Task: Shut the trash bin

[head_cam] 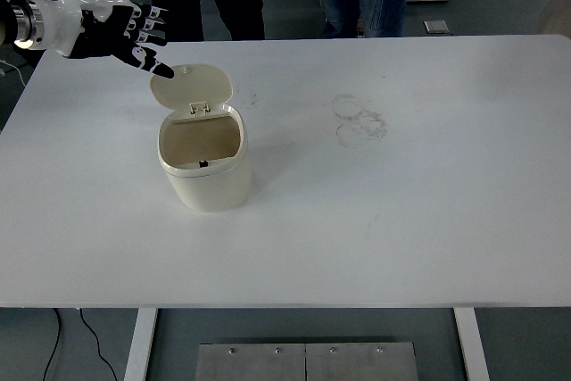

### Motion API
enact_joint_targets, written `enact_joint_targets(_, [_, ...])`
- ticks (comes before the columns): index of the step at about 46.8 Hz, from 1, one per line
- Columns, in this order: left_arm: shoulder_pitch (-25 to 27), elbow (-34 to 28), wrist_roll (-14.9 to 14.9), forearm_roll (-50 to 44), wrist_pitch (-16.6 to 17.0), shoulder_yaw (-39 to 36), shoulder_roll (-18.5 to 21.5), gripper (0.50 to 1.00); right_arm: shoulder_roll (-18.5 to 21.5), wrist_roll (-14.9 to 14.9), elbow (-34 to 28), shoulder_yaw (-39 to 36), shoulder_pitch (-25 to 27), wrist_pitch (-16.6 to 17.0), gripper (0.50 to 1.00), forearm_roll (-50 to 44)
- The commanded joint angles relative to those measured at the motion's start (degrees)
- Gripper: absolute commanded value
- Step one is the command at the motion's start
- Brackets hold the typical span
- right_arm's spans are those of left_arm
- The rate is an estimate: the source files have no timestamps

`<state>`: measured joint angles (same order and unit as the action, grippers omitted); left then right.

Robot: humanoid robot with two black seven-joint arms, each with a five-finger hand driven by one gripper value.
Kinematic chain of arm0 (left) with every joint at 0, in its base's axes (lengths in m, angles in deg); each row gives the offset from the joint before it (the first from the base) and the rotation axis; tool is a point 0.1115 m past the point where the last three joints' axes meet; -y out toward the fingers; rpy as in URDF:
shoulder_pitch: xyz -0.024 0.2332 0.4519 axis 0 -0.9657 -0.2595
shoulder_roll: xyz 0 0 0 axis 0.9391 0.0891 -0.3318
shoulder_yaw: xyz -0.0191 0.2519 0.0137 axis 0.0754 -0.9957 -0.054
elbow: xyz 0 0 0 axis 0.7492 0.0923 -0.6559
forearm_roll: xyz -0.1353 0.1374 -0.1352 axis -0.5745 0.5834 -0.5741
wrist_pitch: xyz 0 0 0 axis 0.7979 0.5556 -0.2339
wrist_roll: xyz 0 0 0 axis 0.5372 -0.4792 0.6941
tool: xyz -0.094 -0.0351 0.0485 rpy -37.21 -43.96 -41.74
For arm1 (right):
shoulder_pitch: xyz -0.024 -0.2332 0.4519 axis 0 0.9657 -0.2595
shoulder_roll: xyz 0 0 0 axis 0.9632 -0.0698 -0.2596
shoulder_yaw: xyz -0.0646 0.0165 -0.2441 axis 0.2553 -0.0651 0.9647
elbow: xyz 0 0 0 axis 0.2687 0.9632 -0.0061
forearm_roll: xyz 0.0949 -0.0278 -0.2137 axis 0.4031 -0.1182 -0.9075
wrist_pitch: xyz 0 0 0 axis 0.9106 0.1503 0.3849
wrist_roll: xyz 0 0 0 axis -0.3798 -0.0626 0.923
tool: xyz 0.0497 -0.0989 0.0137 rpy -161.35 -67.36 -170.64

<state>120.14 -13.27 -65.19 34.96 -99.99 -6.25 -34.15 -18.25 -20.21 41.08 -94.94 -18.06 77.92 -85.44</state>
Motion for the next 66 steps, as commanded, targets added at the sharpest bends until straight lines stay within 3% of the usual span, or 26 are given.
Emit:
enact_joint_targets(1, [1.1, -0.7, 2.4, 0.0, -1.3, -0.5, -0.1, 1.0, 0.0, 0.0, 0.0, 0.0, 0.0, 0.0, 0.989, 0.0])
enact_joint_targets(13, [6.2, -2.0, 6.9, 0.0, -4.3, -0.5, -0.7, 1.0, 0.0, 0.0, 0.0, 0.0, 0.0, 0.0, 0.989, 0.0])
enact_joint_targets(27, [6.6, -2.1, 11.7, 0.0, -5.0, -0.6, -3.1, 1.0, 0.0, 0.0, 0.0, 0.0, 0.0, 0.0, 0.991, 0.0])
enact_joint_targets(43, [6.7, -2.9, 13.6, 0.0, -5.1, -0.6, -5.2, 1.0, 0.0, 0.0, 0.0, 0.0, 0.0, 0.0, 0.989, 0.0])
enact_joint_targets(66, [10.8, -5.7, 16.9, 0.0, -5.1, -0.6, -7.7, 1.0, 0.0, 0.0, 0.0, 0.0, 0.0, 0.0, 0.989, -0.1])
